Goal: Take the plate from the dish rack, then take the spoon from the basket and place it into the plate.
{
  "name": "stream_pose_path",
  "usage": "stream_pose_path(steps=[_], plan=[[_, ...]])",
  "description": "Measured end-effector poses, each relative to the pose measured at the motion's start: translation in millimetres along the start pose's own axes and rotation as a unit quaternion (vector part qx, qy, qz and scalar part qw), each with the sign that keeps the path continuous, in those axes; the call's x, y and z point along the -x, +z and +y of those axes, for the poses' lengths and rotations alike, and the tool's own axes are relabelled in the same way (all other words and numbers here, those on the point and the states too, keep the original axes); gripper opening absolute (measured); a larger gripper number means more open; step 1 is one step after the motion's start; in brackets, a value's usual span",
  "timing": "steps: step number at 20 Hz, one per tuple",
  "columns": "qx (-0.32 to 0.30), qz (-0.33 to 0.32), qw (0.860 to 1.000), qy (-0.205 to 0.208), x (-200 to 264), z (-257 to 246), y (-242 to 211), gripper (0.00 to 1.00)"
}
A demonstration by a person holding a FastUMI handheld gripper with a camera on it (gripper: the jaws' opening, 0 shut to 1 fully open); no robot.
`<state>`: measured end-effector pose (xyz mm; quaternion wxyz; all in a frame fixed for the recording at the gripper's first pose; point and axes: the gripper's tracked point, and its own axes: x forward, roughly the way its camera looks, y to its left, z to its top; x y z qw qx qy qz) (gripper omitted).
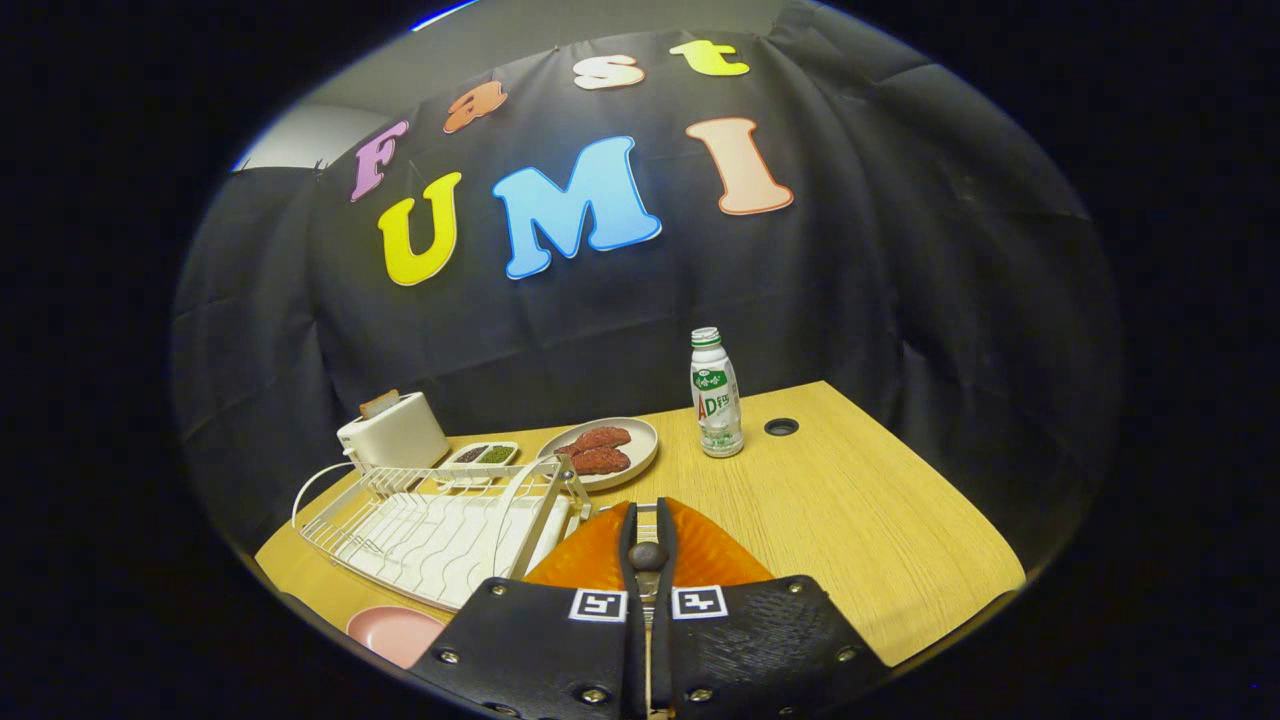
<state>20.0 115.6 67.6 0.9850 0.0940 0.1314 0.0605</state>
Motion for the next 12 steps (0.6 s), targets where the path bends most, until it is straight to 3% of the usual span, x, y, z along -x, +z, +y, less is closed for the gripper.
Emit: stream_pose_path(steps=[12], plan=[[0.042, -0.017, 0.999, -0.012, 52, 29, 66, 0.02]])
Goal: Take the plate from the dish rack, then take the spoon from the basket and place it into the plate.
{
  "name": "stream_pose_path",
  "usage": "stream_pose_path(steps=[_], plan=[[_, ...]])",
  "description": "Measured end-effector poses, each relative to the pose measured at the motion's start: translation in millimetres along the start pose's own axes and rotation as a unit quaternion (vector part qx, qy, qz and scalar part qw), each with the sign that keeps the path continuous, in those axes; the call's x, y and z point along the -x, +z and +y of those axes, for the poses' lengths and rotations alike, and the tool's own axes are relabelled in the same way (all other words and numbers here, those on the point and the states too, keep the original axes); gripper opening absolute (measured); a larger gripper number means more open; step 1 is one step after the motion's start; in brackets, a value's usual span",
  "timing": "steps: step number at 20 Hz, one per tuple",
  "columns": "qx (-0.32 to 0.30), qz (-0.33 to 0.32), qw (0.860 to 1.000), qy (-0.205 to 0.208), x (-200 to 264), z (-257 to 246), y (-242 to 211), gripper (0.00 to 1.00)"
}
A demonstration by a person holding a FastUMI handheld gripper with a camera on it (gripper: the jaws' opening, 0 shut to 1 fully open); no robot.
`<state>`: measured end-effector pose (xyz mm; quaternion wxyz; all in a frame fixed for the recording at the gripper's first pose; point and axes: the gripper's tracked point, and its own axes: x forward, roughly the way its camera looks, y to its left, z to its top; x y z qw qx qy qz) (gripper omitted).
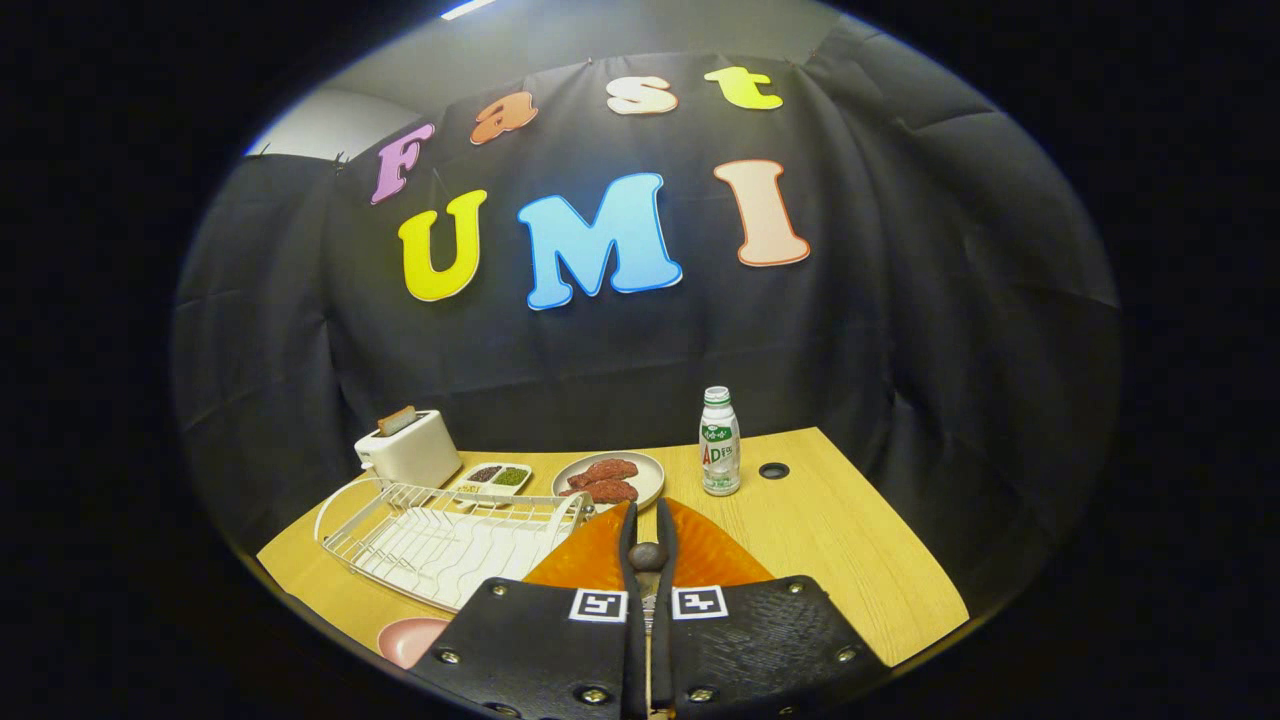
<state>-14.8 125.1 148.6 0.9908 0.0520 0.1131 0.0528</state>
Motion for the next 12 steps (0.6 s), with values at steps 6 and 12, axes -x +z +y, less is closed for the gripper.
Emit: stream_pose_path(steps=[6, 12], plan=[[0.017, -0.007, 1.000, -0.006, 31, 21, 21, 0.02], [0.028, 0.003, 1.000, 0.003, 66, 52, 19, 0.02]])
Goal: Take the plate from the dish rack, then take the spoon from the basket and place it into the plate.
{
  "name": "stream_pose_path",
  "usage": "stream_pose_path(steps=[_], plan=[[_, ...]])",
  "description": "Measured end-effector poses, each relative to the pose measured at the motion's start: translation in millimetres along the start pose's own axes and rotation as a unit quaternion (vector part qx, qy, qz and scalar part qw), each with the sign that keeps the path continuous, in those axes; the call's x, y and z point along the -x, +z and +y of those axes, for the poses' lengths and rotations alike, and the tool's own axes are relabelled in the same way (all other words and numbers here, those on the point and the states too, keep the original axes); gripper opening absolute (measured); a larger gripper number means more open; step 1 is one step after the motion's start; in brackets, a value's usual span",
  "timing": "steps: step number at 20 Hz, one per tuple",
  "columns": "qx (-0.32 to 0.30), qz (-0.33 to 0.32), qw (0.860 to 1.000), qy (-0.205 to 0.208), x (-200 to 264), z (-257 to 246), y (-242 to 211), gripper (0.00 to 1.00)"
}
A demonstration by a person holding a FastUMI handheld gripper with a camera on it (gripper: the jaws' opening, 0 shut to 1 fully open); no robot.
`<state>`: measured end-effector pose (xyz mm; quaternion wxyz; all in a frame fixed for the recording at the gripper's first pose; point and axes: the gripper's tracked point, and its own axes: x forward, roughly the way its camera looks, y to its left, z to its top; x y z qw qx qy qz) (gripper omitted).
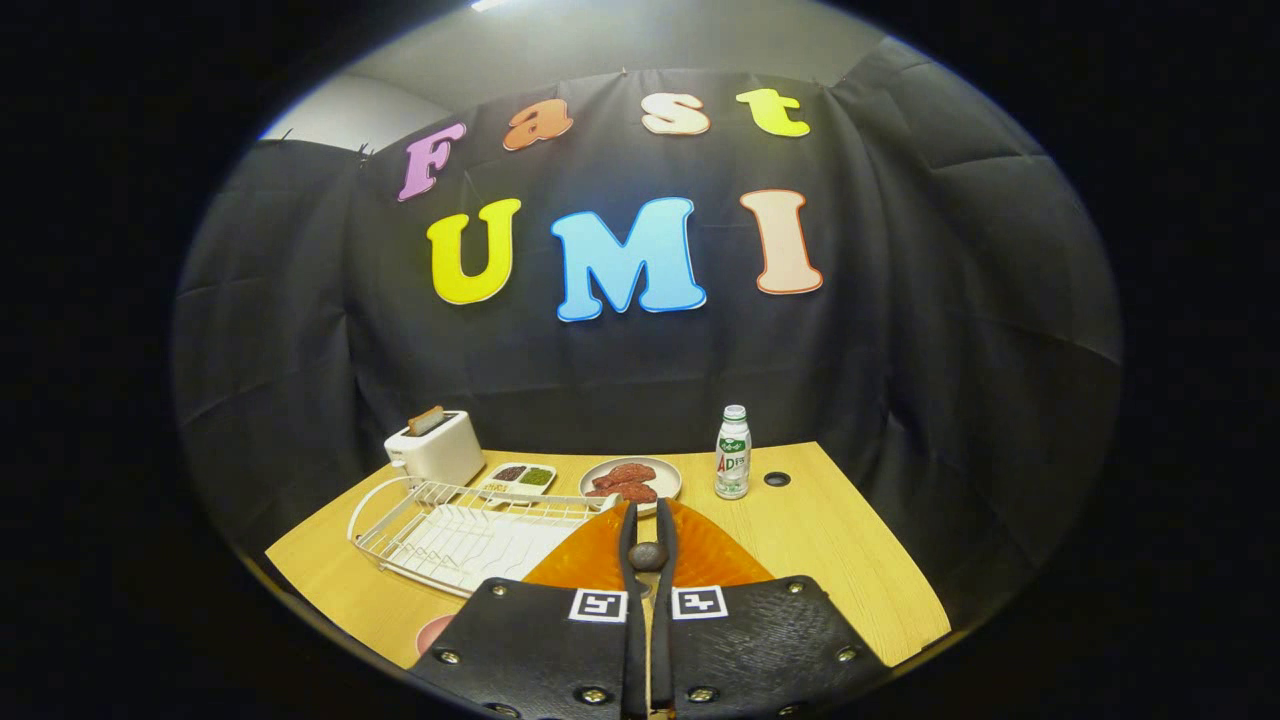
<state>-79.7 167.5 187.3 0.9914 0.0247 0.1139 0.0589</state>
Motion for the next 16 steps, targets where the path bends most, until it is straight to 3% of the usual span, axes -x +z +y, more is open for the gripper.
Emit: stream_pose_path(steps=[7, 16], plan=[[0.000, 0.026, 0.999, 0.030, 29, 54, -31, 0.02], [0.007, 0.089, 0.993, 0.077, 23, 118, -83, 0.02]])
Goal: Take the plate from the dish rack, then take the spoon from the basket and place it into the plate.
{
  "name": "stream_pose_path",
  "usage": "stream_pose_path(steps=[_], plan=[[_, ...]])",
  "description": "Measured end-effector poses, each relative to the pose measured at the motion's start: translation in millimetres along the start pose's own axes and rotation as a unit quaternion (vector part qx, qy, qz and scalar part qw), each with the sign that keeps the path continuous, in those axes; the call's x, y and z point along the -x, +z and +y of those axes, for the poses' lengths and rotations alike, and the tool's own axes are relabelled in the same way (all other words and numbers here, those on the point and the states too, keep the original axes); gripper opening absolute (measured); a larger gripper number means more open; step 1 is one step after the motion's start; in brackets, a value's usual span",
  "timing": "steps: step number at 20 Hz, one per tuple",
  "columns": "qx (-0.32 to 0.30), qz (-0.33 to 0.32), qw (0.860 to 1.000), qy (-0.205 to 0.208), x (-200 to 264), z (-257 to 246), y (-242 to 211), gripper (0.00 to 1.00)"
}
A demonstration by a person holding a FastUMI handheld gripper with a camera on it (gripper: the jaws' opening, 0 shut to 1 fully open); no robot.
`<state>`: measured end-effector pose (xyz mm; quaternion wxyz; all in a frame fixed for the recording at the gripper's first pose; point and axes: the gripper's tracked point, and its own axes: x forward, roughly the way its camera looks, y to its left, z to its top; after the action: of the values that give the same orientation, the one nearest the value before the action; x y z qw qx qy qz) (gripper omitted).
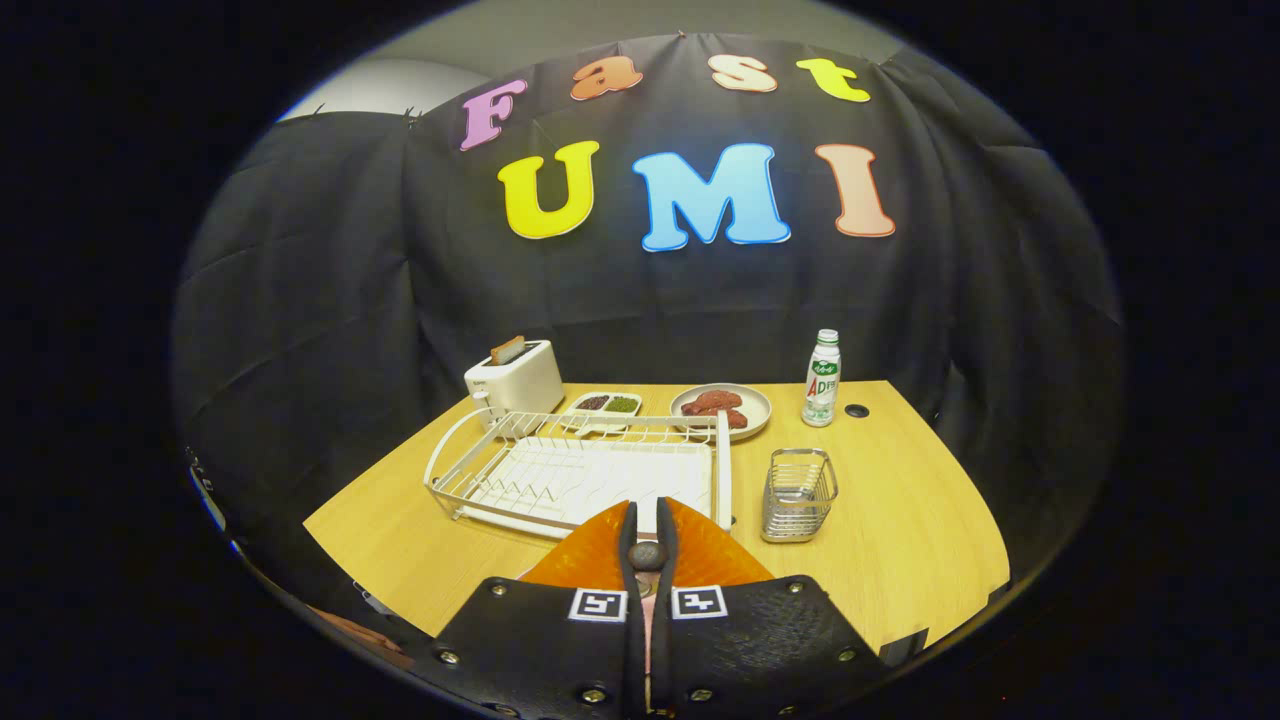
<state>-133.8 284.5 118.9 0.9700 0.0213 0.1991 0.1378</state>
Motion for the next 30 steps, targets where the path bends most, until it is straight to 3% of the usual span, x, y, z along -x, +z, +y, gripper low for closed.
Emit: stream_pose_path(steps=[15, 17, 19, 25, 30], plan=[[0.025, 0.068, 0.994, 0.080, -59, 79, -51, 0.02], [0.032, 0.086, 0.992, 0.085, -64, 80, -63, 0.03], [0.028, 0.093, 0.991, 0.094, -68, 81, -69, 0.11], [0.047, 0.078, 0.992, 0.085, -59, 58, -49, 0.25], [0.044, 0.033, 0.996, 0.068, -49, 35, -11, 0.25]])
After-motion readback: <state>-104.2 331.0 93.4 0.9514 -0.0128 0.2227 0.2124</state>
